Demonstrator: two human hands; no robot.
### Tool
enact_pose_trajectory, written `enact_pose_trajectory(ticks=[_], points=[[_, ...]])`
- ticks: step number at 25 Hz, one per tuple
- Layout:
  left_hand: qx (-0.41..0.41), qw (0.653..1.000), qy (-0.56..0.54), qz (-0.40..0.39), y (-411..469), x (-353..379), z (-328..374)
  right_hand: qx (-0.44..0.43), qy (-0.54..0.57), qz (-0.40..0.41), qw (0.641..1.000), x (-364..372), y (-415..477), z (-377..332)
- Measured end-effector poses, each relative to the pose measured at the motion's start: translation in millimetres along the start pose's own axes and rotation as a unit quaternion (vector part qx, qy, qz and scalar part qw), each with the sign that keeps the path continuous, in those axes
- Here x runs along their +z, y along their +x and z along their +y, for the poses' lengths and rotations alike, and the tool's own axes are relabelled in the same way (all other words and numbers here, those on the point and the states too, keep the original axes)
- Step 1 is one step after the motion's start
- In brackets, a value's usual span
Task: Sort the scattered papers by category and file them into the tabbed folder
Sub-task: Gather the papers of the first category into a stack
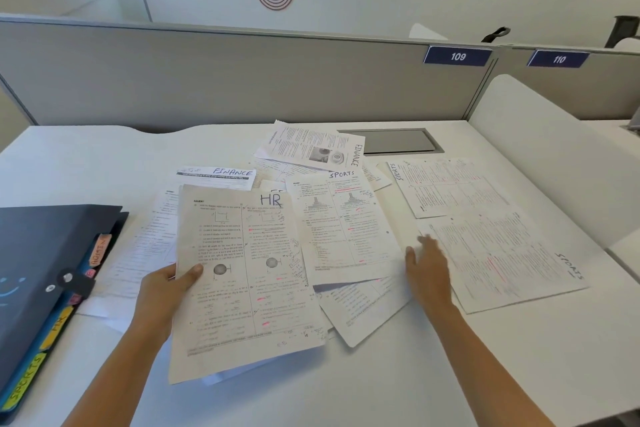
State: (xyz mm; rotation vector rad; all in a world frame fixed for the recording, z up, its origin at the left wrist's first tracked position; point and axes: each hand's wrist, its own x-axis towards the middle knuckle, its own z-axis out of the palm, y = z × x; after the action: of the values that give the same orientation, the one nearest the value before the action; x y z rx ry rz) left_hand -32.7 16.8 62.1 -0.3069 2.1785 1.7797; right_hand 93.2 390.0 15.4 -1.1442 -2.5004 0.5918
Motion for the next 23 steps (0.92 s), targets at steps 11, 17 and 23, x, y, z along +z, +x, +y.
enact_pose_trajectory(ticks=[11, 17, 23], points=[[-0.010, 1.000, 0.019, 0.016, 3, -7, -2, 0.184, 0.154, -0.016, 0.971, -3, 23, -45], [-0.001, 1.000, 0.000, 0.030, 6, -13, -2, 0.271, 0.182, 0.151, 0.933, -30, 47, 16], [-0.007, 1.000, -0.003, 0.029, 6, -11, -4, 0.162, 0.170, 0.249, 0.940, -13, 18, 3]])
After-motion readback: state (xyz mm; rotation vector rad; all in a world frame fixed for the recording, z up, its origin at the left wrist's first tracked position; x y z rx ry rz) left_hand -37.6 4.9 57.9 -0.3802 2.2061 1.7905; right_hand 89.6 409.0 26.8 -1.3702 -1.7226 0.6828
